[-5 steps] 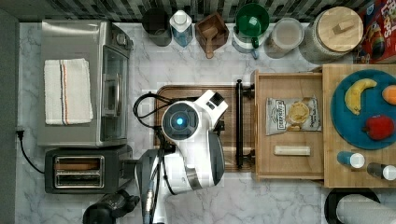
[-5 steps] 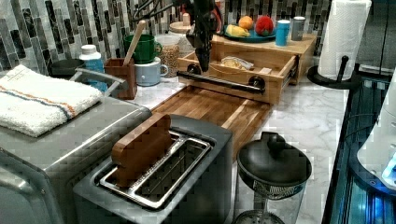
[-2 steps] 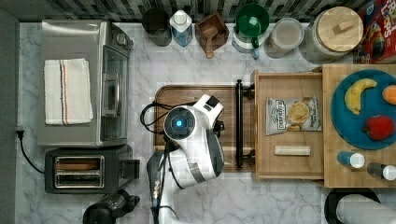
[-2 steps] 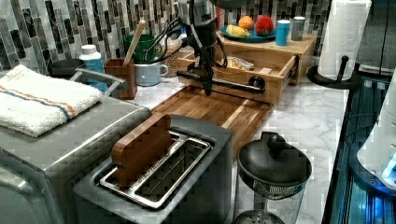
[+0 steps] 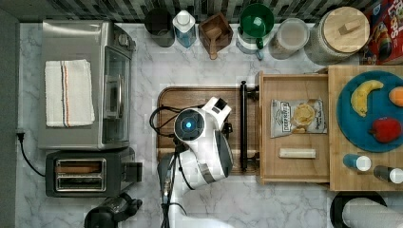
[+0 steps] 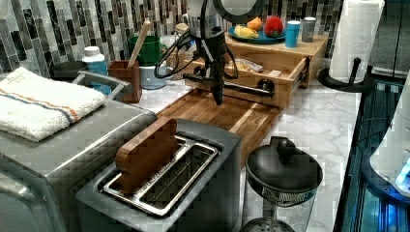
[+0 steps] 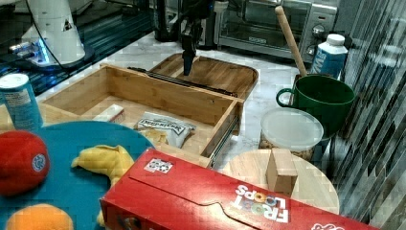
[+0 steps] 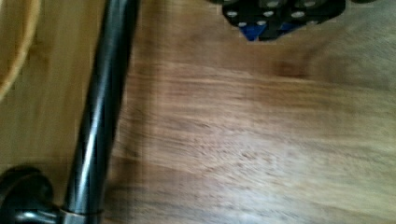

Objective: Close the drawer.

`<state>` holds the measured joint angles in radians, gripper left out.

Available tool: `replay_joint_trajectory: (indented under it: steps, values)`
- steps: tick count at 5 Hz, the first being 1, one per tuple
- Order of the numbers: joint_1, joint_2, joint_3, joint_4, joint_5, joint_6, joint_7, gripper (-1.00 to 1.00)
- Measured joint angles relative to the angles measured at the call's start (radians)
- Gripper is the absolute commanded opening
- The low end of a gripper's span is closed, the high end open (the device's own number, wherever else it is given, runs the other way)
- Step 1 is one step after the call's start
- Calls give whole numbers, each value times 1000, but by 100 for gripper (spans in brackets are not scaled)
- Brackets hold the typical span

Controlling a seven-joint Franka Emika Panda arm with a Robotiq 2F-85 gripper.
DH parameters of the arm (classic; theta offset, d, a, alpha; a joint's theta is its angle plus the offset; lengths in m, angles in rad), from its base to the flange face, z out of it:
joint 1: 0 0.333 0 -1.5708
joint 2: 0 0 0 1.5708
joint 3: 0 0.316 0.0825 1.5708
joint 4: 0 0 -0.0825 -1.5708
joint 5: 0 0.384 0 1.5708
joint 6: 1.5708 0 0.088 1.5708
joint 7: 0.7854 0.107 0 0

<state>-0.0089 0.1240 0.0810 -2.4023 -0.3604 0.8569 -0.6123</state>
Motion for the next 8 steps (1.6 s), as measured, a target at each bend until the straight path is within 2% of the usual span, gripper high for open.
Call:
replay_joint_trajectory:
  steps: [2,3,6,8]
  values:
    - [-9,5,-43,2,-39,55,0,-100]
    - [-43,24,-58,16,-40,110,-19,-100]
    - [-102,57,-82,35,-35,103,-107,-100]
    - [-130,61,-92,47,-33,94,-235,-100]
